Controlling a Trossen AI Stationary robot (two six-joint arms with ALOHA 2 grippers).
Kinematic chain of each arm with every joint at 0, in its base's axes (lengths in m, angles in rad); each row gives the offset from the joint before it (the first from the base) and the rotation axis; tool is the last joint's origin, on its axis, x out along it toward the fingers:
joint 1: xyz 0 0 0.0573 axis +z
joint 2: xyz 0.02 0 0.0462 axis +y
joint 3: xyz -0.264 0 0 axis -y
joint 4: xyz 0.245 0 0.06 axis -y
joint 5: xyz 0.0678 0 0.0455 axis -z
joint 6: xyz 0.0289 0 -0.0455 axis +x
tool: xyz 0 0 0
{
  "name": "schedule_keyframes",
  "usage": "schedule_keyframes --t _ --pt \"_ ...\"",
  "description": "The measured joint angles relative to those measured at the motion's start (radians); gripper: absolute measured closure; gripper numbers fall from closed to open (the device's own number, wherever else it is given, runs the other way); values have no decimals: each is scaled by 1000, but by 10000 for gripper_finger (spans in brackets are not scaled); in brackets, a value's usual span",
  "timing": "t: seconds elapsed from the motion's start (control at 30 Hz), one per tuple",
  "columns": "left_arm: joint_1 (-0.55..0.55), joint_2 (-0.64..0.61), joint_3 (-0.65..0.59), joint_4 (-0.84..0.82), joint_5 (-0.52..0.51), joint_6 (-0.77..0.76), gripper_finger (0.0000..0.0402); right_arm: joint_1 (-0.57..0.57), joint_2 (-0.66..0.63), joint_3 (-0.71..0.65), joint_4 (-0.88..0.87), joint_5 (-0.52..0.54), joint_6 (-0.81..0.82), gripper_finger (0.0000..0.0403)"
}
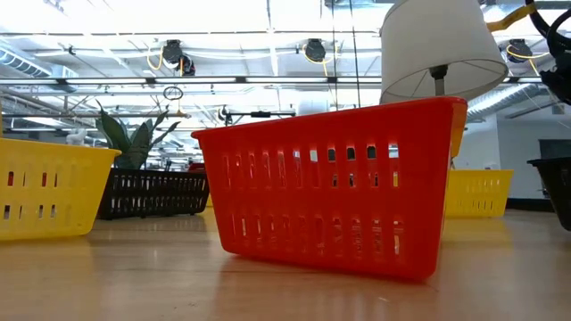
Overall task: Stack baskets by color
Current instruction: Stack the bottom right black basket on the top black basket
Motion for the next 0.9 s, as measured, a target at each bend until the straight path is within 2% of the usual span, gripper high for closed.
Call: schedule_keyframes --t 0.1,0.47,0.6,0.9 --pt "0 0 0 0 0 -1 396 0 0 -4 2 2 -4 393" --pt "0 1 0 0 -1 -16 396 -8 -41 2 127 29 74 397" --pt "0 18 0 0 -18 -12 396 -30 -70 80 102 59 98 397" --pt "0 94 0 8 -20 -30 396 -91 -54 374 -188 167 87 398"
